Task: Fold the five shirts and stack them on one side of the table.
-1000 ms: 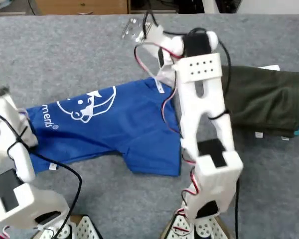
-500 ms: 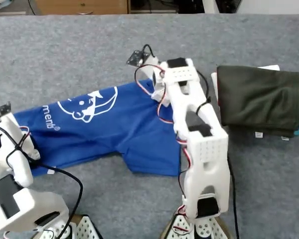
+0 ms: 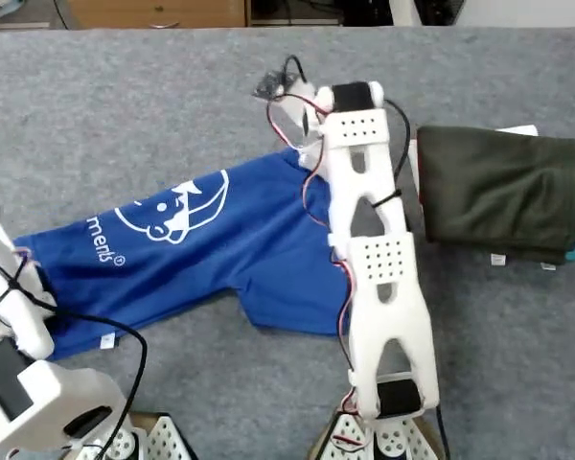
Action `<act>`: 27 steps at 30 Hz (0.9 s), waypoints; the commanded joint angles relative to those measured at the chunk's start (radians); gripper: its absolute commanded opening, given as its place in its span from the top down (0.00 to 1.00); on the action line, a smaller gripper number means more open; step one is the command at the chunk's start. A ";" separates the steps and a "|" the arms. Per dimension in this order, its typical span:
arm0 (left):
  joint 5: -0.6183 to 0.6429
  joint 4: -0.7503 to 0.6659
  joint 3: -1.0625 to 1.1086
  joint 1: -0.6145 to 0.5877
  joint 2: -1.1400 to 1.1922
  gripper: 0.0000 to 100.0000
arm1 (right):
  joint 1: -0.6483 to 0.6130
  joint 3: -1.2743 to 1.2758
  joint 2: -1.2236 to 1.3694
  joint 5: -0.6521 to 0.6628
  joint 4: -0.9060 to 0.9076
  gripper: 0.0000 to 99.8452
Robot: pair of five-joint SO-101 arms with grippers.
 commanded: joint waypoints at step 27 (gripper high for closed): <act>0.259 -0.265 -0.470 0.061 0.463 0.98 | 0.099 0.960 -0.450 -0.005 -0.334 1.00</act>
